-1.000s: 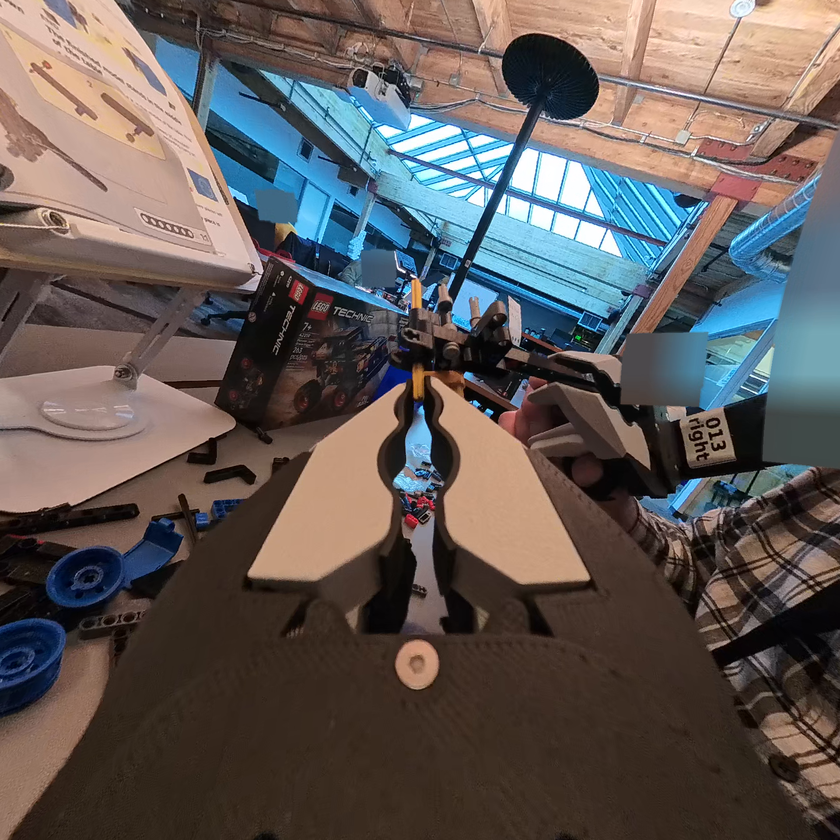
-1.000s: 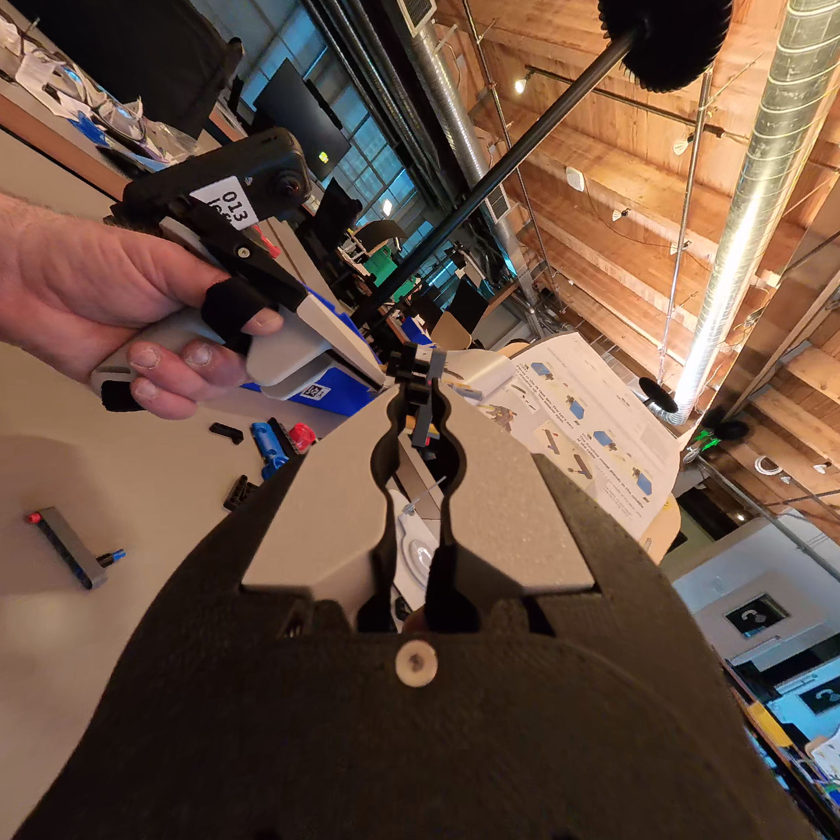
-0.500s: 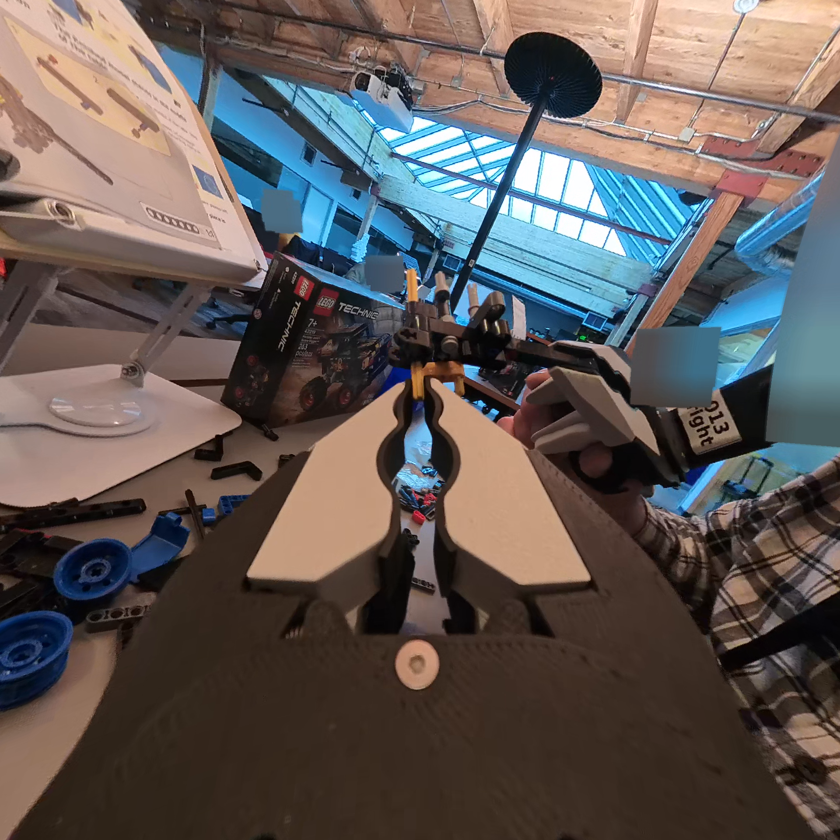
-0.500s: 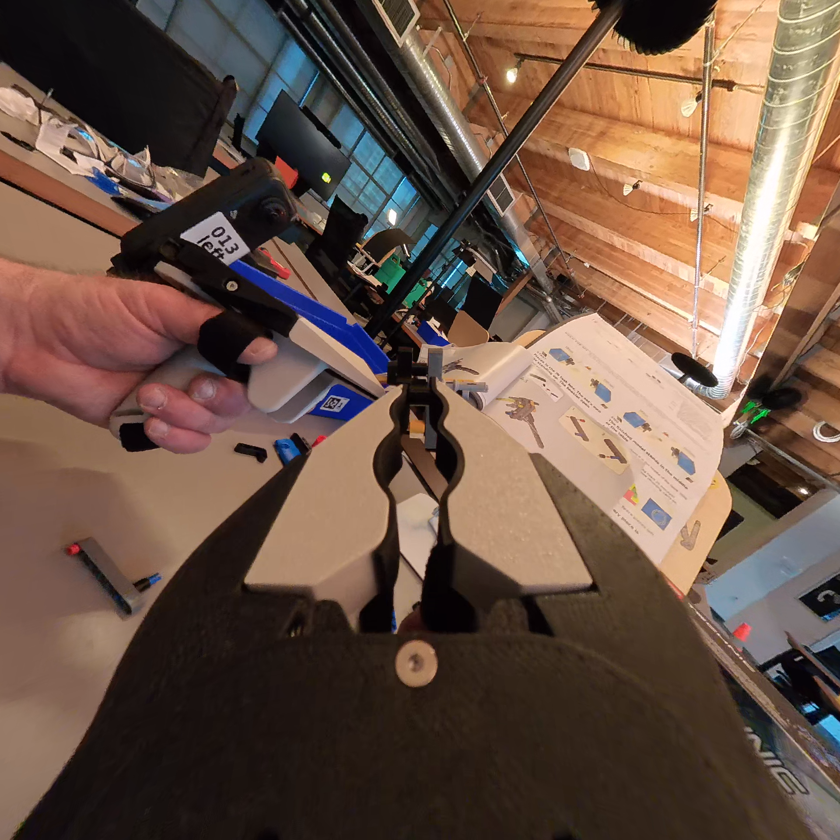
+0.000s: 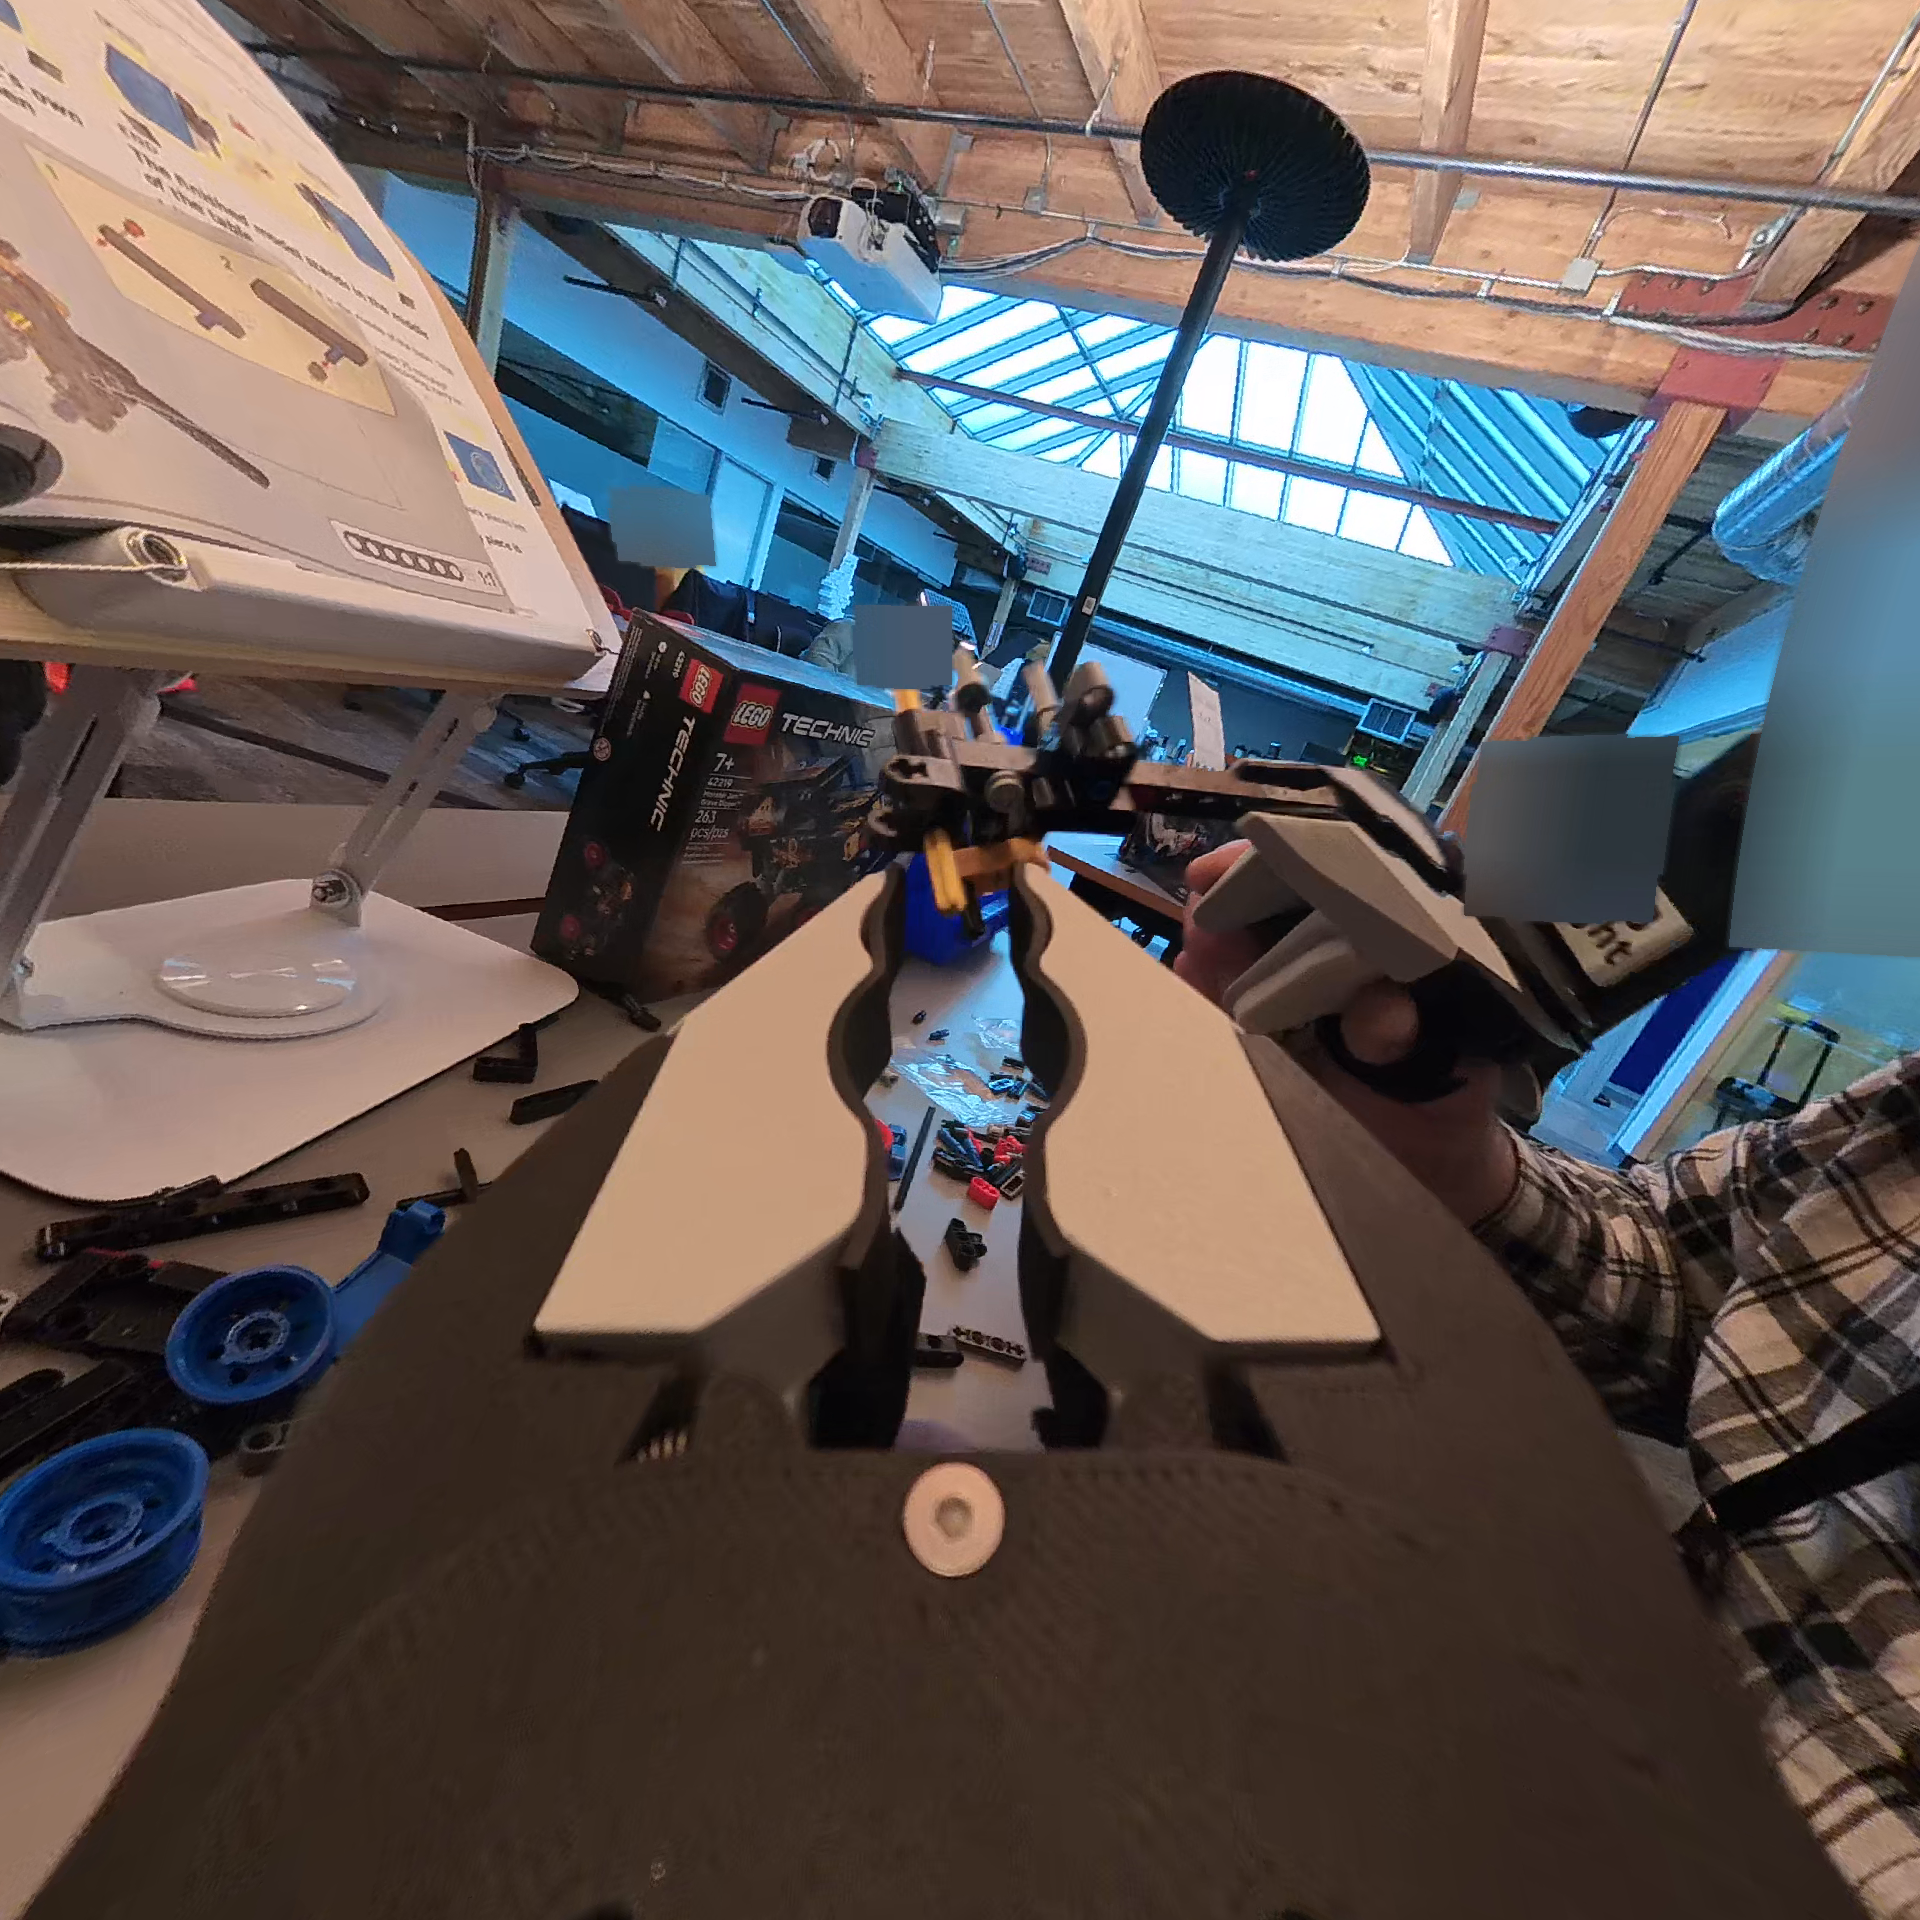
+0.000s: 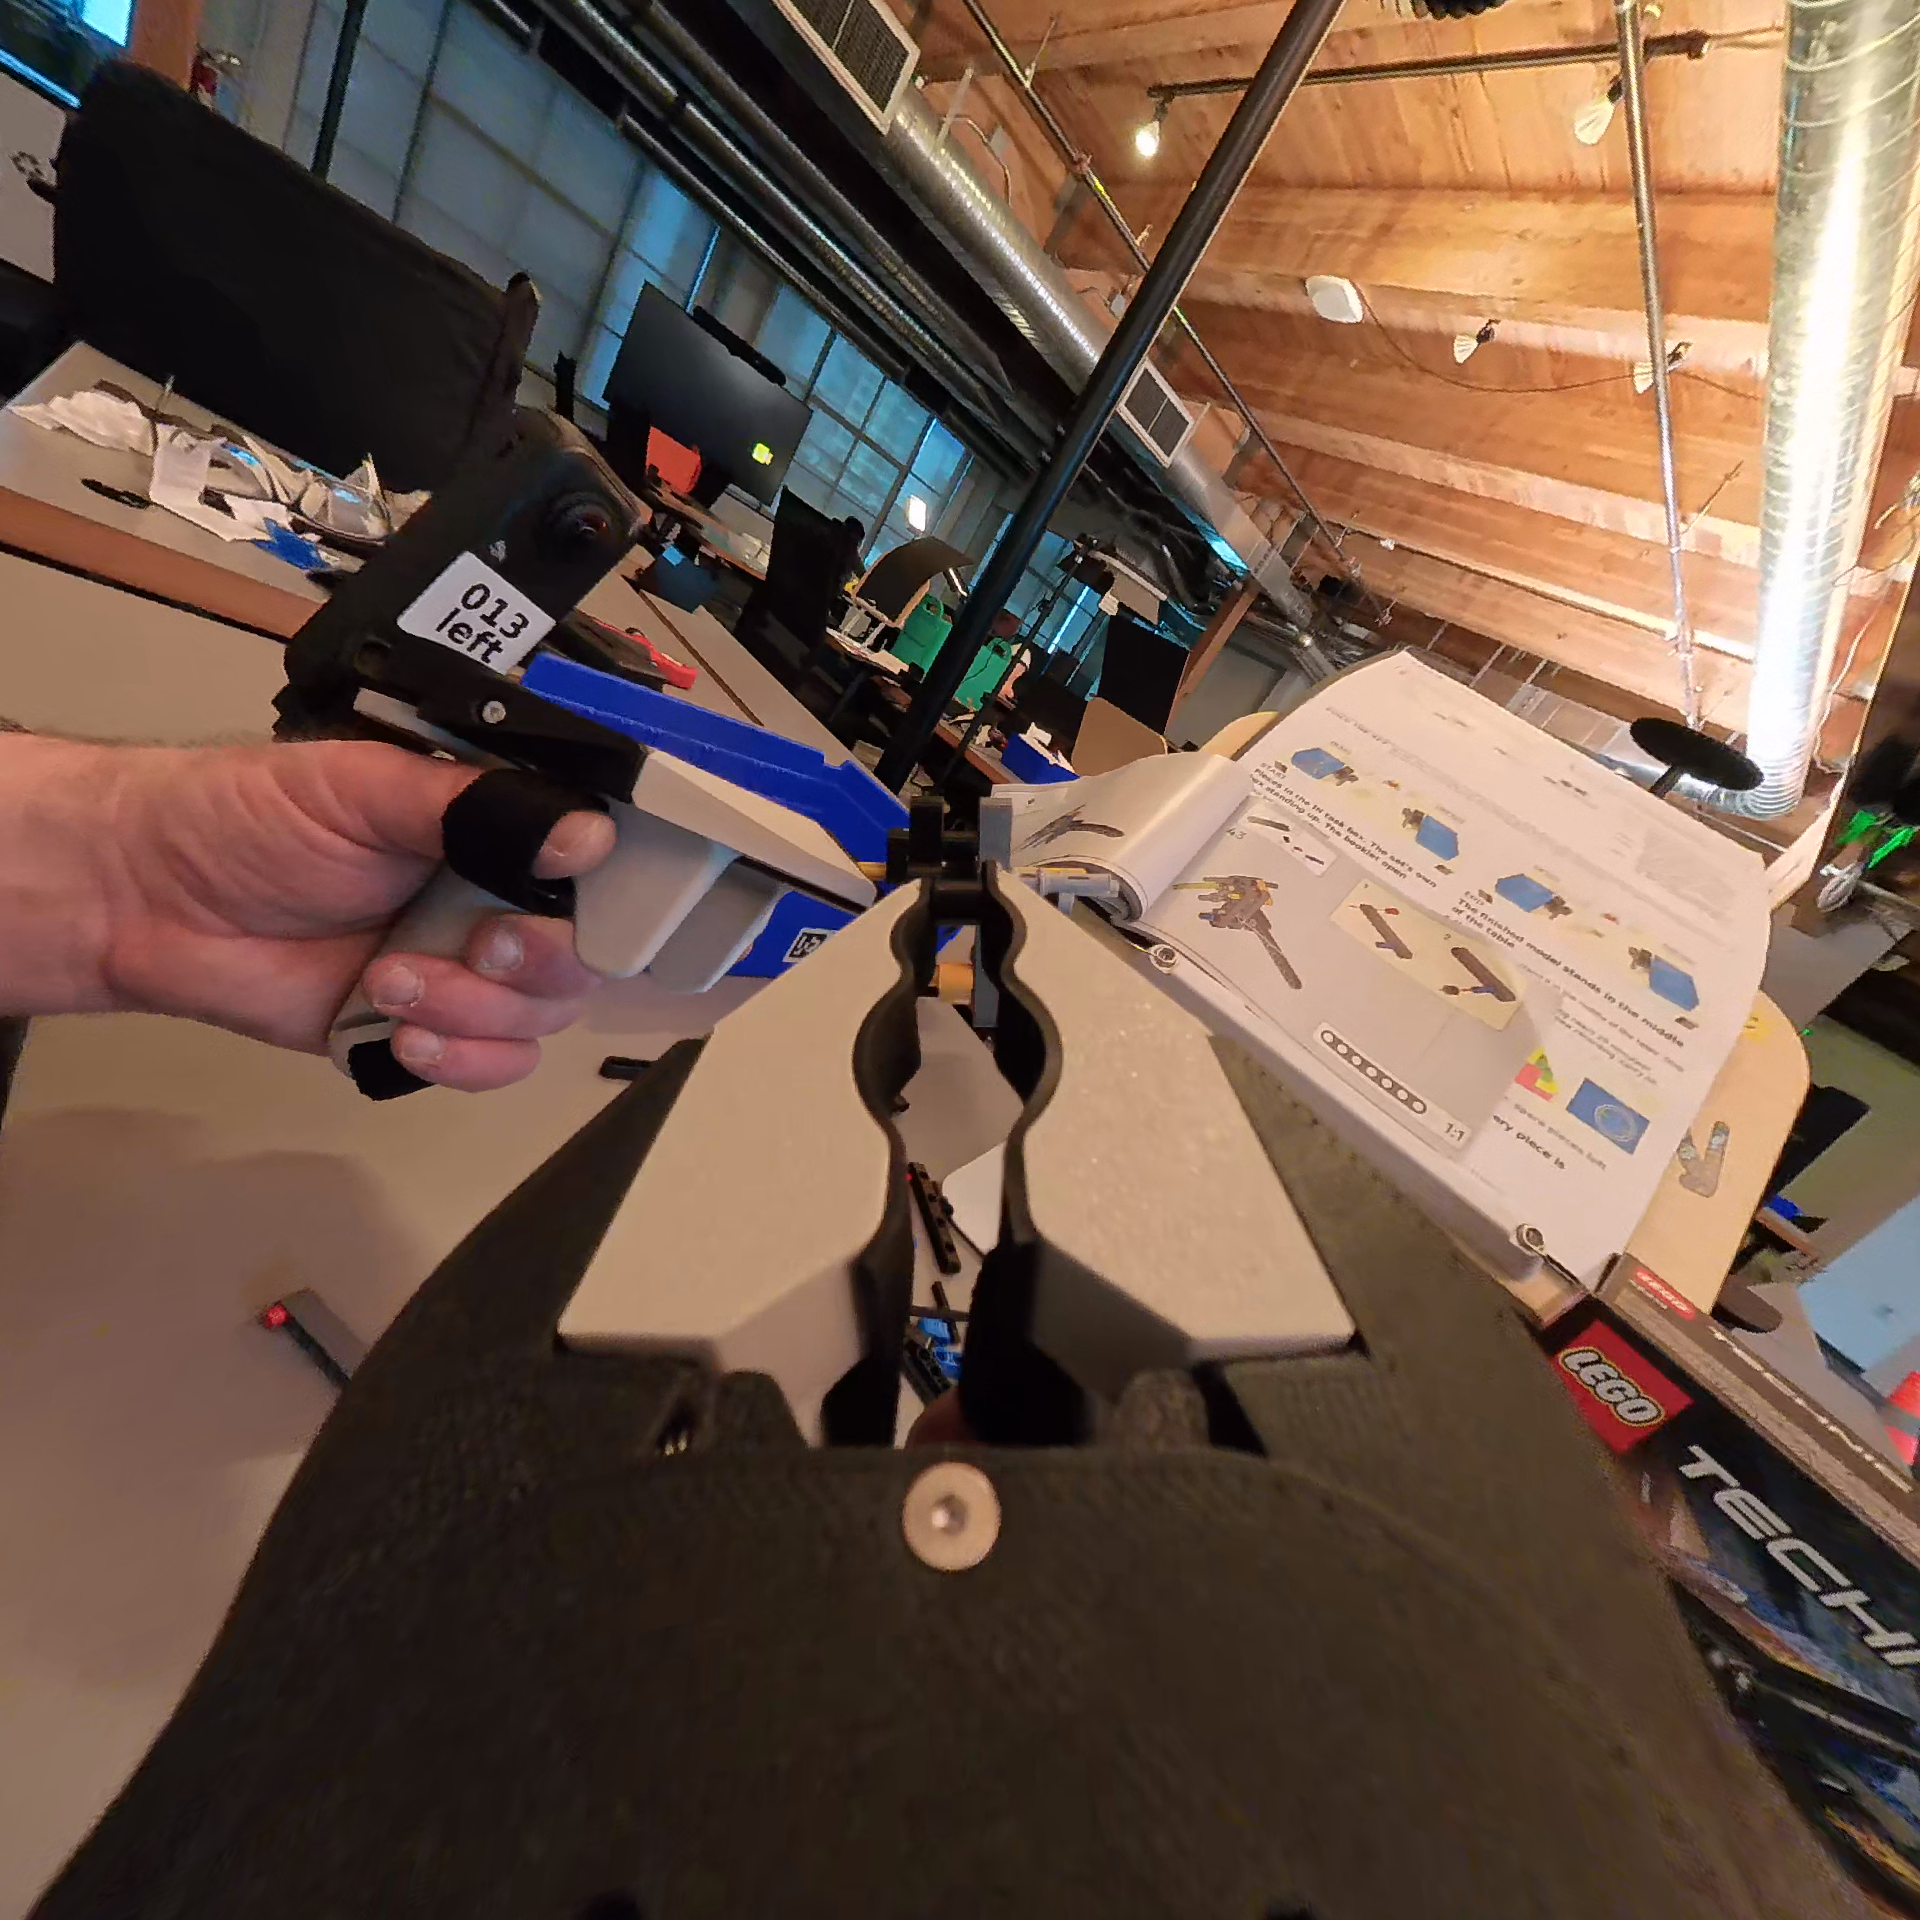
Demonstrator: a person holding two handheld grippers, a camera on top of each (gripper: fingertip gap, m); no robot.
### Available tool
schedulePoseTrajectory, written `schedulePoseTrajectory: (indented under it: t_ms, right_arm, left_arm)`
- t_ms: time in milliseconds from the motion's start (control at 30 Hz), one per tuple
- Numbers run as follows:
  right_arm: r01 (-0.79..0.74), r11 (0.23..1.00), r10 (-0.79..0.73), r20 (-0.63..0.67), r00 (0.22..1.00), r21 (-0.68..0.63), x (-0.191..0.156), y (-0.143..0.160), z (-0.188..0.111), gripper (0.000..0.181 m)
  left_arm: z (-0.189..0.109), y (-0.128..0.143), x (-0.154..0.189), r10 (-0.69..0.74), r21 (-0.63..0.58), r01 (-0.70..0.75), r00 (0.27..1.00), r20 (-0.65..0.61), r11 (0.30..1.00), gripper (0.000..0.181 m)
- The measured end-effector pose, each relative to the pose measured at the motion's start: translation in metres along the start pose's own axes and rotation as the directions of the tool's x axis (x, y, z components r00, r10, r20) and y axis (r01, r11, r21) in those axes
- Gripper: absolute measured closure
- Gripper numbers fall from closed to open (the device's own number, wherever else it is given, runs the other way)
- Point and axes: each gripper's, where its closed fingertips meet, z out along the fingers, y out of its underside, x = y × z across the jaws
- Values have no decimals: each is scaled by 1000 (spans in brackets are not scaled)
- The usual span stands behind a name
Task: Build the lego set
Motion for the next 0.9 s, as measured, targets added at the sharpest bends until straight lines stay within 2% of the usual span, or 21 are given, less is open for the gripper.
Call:
schedulePoseTrajectory:
  t_ms: [167, 700, 900]
  right_arm:
    - [52, 999, -52, -1, 999, -7, -6, -2, 2, 177]
    - [126, 992, -126, -6, 992, 20, -12, -10, 0, 167]
    - [186, 982, -186, -7, 983, 38, -15, -14, -1, 165]
  left_arm:
    - [-1, 2, -2, -6, 9, 6, 1000, -5, 1000, 180]
    - [-5, -9, 5, -117, 74, 126, 987, -111, 989, 181]
    - [-5, -8, 4, -124, 72, 132, 986, -112, 989, 181]
